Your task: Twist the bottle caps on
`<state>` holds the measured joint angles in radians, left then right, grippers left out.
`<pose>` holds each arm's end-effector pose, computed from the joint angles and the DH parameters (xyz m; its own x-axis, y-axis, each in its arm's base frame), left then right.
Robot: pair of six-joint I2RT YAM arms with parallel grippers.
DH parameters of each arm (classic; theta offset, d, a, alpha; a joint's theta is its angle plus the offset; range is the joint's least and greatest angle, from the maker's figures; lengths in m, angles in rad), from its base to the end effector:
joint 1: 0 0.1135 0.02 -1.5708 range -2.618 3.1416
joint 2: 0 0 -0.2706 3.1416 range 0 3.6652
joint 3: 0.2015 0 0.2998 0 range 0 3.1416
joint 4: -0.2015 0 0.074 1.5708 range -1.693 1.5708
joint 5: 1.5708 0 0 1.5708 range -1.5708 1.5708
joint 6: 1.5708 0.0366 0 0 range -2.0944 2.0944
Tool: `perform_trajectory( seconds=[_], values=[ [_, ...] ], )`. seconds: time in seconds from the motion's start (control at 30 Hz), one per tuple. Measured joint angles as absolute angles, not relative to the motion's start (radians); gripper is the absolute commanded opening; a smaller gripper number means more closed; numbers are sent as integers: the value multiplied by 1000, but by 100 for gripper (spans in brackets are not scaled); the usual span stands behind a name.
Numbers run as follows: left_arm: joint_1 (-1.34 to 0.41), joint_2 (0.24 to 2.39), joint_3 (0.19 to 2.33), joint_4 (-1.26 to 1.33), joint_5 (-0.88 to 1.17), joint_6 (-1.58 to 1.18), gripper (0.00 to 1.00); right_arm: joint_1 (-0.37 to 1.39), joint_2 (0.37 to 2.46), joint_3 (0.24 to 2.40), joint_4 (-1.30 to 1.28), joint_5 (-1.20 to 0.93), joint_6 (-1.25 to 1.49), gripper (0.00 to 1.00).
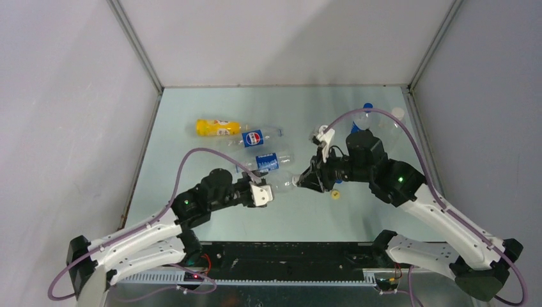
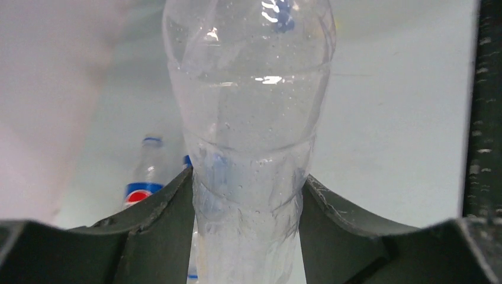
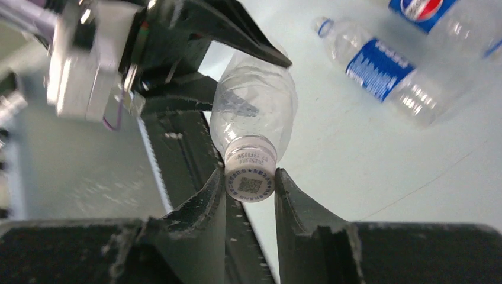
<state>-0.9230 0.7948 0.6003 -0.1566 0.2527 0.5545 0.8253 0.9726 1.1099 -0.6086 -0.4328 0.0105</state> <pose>0.1333 -0.1913 0.2711 0.3047 0.4422 -0.8436 0.8861 0.1932 0.4213 0.1555 0.1911 0.3881 -0.3177 -0.3300 -0.8889 -0.9172 0.3447 0.1998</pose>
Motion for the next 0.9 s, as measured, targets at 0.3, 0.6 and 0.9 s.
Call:
perform_trajectory(
  seconds=[0.3,0.6,0.9],
  values=[
    [-1107,797,542,-70,-207,746,0,786,958,973,-476,-335,630,4],
    [-1110,787,524,-1,-200,720,0,780,903,946,-396,-310,580,60],
    [-929,782,569,-105,116,606,0,718,788,945,-374,-408,144,70]
  ],
)
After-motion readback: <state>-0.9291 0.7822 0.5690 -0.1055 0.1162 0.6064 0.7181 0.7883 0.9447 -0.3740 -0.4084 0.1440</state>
